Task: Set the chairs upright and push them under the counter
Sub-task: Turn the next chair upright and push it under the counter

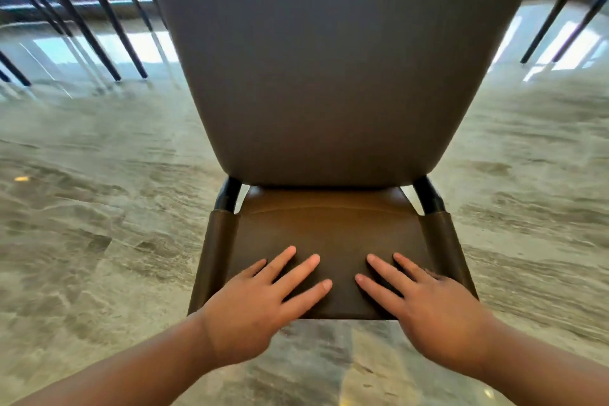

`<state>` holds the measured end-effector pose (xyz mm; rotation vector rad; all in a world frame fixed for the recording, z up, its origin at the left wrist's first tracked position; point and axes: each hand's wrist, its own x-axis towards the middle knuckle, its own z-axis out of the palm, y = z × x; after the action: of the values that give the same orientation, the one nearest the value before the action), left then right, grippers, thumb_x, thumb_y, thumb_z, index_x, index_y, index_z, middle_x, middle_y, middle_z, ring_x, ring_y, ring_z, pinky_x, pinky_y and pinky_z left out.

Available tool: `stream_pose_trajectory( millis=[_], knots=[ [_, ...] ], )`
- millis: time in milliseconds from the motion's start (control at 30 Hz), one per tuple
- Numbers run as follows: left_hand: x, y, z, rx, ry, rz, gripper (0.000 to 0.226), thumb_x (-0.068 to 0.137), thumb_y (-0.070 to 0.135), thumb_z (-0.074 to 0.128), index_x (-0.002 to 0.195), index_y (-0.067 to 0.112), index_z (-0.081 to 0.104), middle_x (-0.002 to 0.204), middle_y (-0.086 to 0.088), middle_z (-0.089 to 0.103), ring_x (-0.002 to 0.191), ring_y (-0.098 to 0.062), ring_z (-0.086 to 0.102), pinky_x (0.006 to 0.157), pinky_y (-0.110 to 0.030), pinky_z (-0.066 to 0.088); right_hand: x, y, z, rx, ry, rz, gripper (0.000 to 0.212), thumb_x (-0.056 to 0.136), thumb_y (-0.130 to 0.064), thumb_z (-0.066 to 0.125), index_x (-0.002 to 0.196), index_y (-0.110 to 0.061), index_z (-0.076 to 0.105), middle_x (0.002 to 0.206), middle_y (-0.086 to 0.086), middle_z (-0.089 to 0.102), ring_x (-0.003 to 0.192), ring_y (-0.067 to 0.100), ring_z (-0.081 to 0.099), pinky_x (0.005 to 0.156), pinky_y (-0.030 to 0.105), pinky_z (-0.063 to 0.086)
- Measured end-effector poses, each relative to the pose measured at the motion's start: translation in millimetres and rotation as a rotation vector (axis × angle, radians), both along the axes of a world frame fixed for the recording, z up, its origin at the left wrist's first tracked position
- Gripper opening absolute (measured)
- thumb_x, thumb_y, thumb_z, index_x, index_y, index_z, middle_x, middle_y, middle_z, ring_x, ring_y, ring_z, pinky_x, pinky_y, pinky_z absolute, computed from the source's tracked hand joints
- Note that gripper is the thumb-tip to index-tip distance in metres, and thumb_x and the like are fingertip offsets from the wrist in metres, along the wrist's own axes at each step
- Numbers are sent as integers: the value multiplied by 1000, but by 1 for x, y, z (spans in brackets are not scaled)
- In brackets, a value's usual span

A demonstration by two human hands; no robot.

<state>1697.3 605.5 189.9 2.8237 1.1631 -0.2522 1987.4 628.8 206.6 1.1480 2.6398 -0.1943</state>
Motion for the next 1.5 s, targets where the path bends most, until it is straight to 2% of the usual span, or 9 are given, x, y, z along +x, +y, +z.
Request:
stream_pose_trajectory(
  millis=[100,200,300,400,533,667,833,1267,1500],
  knots=[
    [-1,21,54,142,-13,-2,110,56,12,75,153,24,25,149,-10,47,127,-37,54,76,-38,59,4,15,46,200,96,-59,94,58,-24,85,141,-34,42,138,2,57,109,28,66,55,31,56],
    [-1,50,103,299,-64,33,102,57,2,63,150,25,30,144,-9,53,121,-35,59,60,-33,55,2,39,81,374,205,-93,84,61,-11,82,138,-27,50,129,4,63,102,28,69,41,29,50],
    [4,71,144,414,-89,57,86,66,3,45,148,25,32,143,-9,54,121,-35,59,59,-34,53,-4,61,112,525,307,-127,79,62,3,74,135,-21,55,122,8,66,99,30,68,46,31,51],
    [16,76,153,482,-104,18,73,73,7,31,143,24,47,135,-8,61,116,-34,63,62,-35,54,3,71,120,618,307,-118,77,54,8,72,127,-16,63,107,5,71,80,29,69,46,31,47],
    [31,76,149,437,-160,44,66,71,7,32,126,21,66,112,-2,74,95,-26,73,51,-28,51,20,75,116,645,361,-143,74,47,10,77,115,-19,71,95,1,74,70,26,70,40,31,47],
    [36,77,153,414,-142,60,68,67,6,35,125,24,67,112,0,74,92,-22,74,50,-25,51,25,75,116,637,385,-144,72,46,8,79,112,-20,73,93,0,74,67,25,69,39,32,49],
    [42,72,160,361,-128,86,74,53,4,57,124,24,68,109,-1,75,89,-23,74,50,-26,54,25,70,119,629,426,-142,70,45,8,83,109,-19,74,91,-1,75,63,23,69,36,31,48],
    [63,38,188,382,-157,68,71,53,3,58,121,23,70,105,-4,76,81,-23,75,52,-31,58,43,35,145,641,426,-136,67,45,7,83,106,-21,75,88,-5,74,60,21,69,33,28,45],
    [64,39,239,495,-273,60,69,57,0,53,119,24,72,102,6,76,67,-18,73,48,-21,48,46,39,193,697,432,-136,59,56,8,75,108,-22,74,83,-6,73,51,23,64,36,25,42]
  ],
)
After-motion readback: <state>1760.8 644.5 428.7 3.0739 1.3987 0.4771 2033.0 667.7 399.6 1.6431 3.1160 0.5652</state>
